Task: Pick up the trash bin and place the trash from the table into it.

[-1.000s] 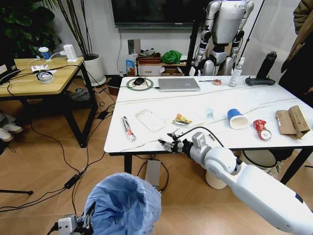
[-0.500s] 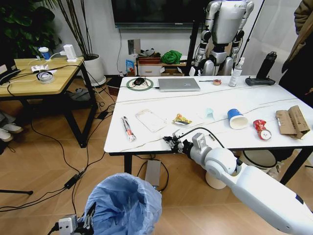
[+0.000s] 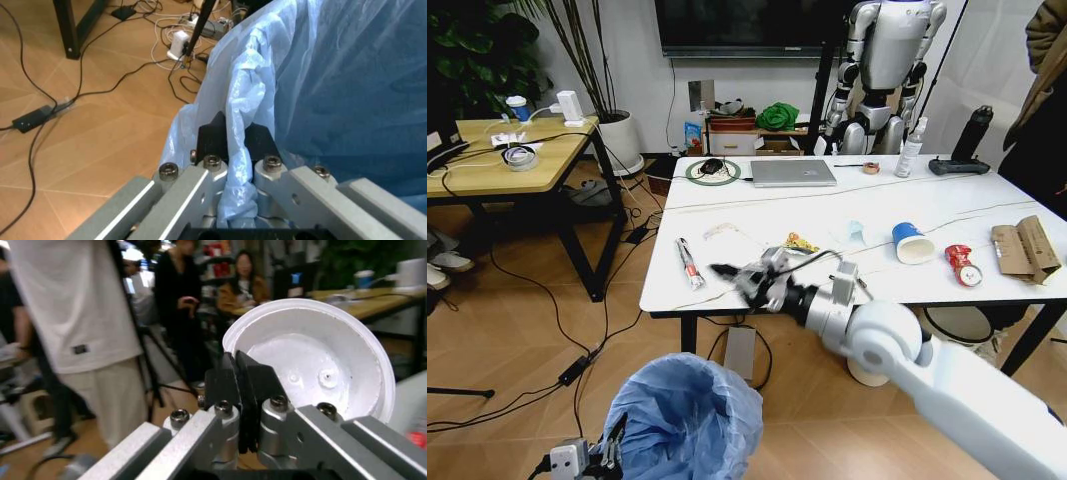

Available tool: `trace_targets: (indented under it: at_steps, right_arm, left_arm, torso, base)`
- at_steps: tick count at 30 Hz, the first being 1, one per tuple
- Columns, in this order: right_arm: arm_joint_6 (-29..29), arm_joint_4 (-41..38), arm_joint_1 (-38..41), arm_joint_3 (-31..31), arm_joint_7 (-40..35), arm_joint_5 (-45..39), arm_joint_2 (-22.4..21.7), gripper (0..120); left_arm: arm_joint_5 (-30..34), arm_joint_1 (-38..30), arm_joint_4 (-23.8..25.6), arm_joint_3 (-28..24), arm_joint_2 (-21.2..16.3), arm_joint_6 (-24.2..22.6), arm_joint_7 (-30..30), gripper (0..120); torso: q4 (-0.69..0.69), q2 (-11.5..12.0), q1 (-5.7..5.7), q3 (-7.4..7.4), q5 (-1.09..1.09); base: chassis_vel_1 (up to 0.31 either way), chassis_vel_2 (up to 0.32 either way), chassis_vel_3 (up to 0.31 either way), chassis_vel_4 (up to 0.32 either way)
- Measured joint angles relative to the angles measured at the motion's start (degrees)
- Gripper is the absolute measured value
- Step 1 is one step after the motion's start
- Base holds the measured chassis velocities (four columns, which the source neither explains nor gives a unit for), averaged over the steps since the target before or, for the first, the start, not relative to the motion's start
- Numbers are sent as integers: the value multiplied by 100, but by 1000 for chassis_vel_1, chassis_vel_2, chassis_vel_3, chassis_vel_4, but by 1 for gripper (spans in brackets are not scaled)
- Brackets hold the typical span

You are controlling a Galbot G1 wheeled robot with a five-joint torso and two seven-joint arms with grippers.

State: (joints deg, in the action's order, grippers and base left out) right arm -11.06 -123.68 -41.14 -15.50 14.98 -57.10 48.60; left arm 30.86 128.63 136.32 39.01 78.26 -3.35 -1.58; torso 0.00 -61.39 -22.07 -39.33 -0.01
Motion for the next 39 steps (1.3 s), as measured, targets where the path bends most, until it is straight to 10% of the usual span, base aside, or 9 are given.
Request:
trace_targets:
  at_steps: [19,31,39]
  right_arm:
    - [837,518,-831,-698,1873,696,-37,0]
    - [882,445,-1076,-284,1890,938,-234,39]
    - [854,600,-522,116,-123,701,154,69]
  left_arm:
    - [111,-110,137,-93,110,-43,-6,0]
    - [113,-173,94,-92,121,-62,7,0]
    - [83,-152,56,-74,117,-66,11,0]
  torso:
    - [0,0,0,0,1]
    - [-1,0,0,0,1]
    - [0,0,0,-1,1]
  base:
    - [0,0,0,0]
    - [0,0,0,0]
    - [0,0,0,0]
